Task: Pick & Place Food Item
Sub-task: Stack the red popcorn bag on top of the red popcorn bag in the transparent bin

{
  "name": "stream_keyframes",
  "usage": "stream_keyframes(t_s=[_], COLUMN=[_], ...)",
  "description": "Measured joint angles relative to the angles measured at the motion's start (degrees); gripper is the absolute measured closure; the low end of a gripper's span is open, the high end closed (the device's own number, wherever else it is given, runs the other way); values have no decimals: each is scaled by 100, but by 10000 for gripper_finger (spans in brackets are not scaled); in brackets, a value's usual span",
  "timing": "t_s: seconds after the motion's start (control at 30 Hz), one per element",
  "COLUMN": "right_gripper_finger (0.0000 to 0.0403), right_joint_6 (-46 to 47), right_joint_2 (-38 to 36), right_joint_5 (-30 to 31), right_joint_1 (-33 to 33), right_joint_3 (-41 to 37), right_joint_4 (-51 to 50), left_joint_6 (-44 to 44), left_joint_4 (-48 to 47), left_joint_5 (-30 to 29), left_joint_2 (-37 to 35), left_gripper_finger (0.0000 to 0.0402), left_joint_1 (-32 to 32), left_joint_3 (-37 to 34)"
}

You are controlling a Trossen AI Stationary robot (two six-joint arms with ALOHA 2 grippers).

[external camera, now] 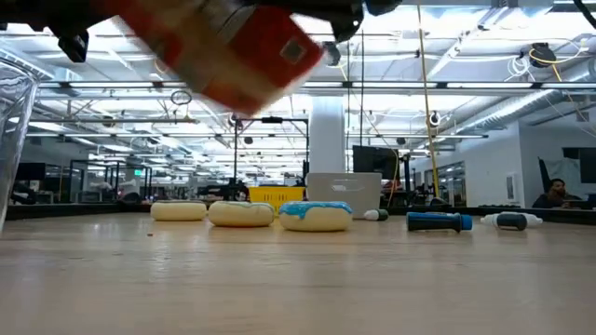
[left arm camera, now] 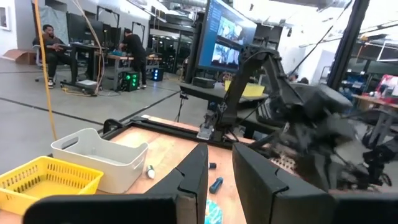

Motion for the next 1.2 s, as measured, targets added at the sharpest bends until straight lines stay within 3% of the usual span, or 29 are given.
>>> stream_keyframes(t_s=[0.23,0.37,0.43,0.53,0.67,0.87,1.0,1.1,1.2], right_gripper_finger=[402,402,402,402,402,402,402,402,402], right_joint_6=[-322,-194,-103,41,141,183,311,400,396], right_joint_2=[-614,-850,-855,-850,-855,-853,-813,-815,-815], right_joint_5=[-746,-1170,-1353,-1574,-1633,-1927,-1991,-2248,-2550], right_joint_1=[-634,-1001,-1095,-1191,-1279,-1454,-1603,-1756,-1906], right_joint_3=[-2027,-2641,-2800,-2873,-2873,-2878,-2878,-2878,-2878], right_joint_4=[3552,4637,4711,4674,4469,4356,4094,4061,3996], left_joint_6=[59,22,300,308,289,361,1004,1432,1644], left_joint_4=[-27,246,539,918,1491,2345,2339,2239,1571], left_joint_5=[18,-110,-469,-551,-29,877,1333,1575,1902], left_joint_2=[3,102,239,638,1589,3325,4204,4723,5171], left_gripper_finger=[327,327,327,326,302,216,174,162,161], left_joint_1=[0,3,50,209,555,1228,1580,1735,1810], left_joint_3=[0,-4,-2,-2,0,100,471,862,1472])
